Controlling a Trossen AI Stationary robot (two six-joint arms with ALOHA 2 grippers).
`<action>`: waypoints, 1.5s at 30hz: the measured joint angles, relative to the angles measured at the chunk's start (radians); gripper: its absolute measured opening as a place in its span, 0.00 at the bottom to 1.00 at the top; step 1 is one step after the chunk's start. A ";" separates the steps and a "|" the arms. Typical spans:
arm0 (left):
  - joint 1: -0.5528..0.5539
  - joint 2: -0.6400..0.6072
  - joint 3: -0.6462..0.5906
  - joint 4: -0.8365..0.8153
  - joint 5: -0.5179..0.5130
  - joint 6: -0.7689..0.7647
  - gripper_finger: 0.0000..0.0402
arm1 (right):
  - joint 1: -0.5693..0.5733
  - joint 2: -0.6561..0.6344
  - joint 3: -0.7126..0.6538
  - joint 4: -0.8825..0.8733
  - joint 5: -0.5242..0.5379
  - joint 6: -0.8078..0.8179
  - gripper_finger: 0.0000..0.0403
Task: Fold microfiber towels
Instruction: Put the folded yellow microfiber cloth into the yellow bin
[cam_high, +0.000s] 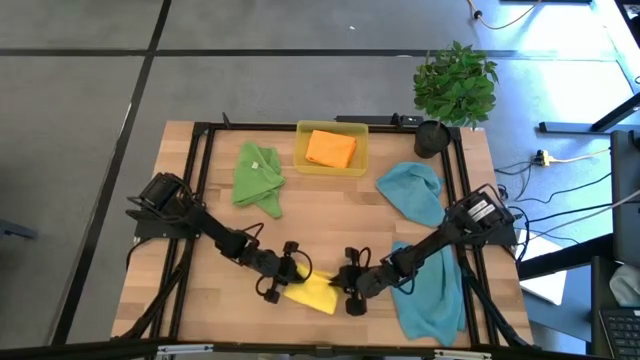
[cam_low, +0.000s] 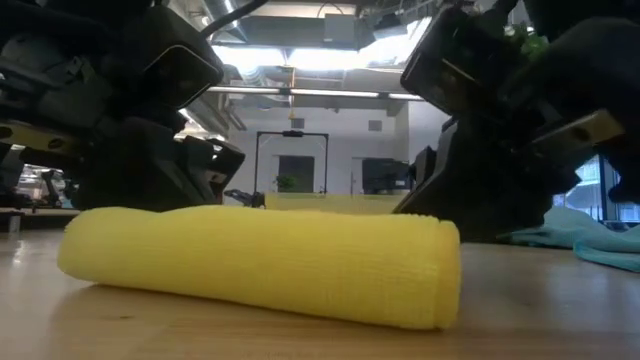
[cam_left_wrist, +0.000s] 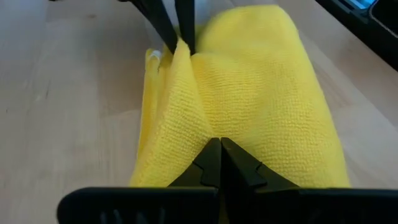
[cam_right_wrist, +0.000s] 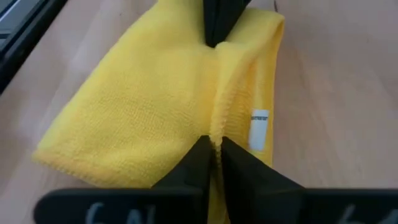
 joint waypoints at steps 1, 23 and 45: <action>0.000 0.000 0.000 0.000 0.002 0.000 0.00 | 0.000 -0.009 0.000 -0.007 0.000 -0.004 0.11; 0.012 -0.001 0.000 0.001 0.000 0.000 0.00 | 0.034 0.002 0.000 0.175 -0.105 -0.020 0.35; -0.001 -0.156 0.000 -0.037 -0.110 0.142 0.11 | -0.011 0.089 0.004 0.142 -0.187 0.055 0.22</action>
